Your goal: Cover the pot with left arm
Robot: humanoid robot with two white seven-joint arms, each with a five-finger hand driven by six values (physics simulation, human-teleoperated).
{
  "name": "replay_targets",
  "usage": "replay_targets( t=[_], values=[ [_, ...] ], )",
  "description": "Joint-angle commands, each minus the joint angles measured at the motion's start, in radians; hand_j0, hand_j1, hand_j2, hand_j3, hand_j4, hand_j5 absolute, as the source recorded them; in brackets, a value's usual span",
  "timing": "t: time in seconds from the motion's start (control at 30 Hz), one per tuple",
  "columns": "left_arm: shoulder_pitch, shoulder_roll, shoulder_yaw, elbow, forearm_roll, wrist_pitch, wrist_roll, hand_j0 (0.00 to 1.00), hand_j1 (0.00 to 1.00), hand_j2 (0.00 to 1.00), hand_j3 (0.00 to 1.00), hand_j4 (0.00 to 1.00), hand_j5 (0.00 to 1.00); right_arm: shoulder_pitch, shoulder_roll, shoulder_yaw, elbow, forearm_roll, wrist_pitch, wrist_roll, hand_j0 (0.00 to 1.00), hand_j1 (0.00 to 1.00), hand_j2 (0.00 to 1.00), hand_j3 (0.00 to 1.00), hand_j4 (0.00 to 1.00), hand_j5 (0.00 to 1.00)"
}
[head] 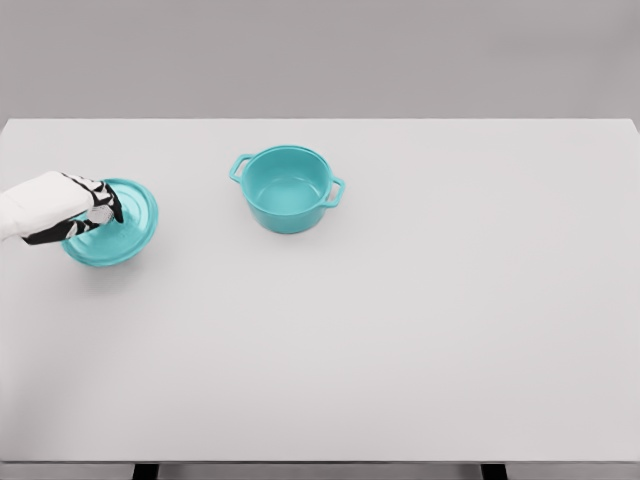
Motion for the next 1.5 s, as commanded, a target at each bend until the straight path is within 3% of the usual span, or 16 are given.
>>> replay_targets(
  t=[0.0, 0.53, 0.67, 1.3, 1.47],
  values=[
    [-0.006, 0.005, -0.002, -0.012, 0.007, 0.002, 0.0, 0.46, 0.46, 0.46, 0.46, 0.46, 0.46, 0.0, 0.0, 0.0, 0.0, 0.0, 0.0, 0.0, 1.0, 1.0, 1.0, 1.0, 1.0, 1.0],
    [-0.06, -0.052, -0.008, -0.089, -0.002, 0.002, 0.0, 0.46, 0.46, 0.46, 0.46, 0.46, 0.46, 0.0, 0.0, 0.0, 0.0, 0.0, 0.0, 0.0, 1.0, 1.0, 1.0, 1.0, 1.0, 1.0],
    [-0.118, -0.066, -0.089, -0.086, 0.0, 0.002, 0.0, 0.45, 0.45, 0.45, 0.45, 0.45, 0.45, 0.0, 0.0, 0.0, 0.0, 0.0, 0.0, 0.0, 1.0, 1.0, 1.0, 1.0, 1.0, 1.0],
    [-0.17, -0.181, -0.097, -0.091, -0.008, 0.002, 0.0, 0.45, 0.45, 0.45, 0.45, 0.45, 0.45, 0.0, 0.0, 0.0, 0.001, 0.0, 0.0, 0.0, 1.0, 1.0, 1.0, 1.0, 1.0, 1.0],
    [-0.209, -0.203, -0.164, -0.083, -0.007, 0.002, 0.0, 0.45, 0.45, 0.45, 0.45, 0.45, 0.45, 0.0, 0.0, 0.0, 0.001, 0.0, 0.0, 0.0, 1.0, 1.0, 1.0, 1.0, 1.0, 1.0]
  ],
)
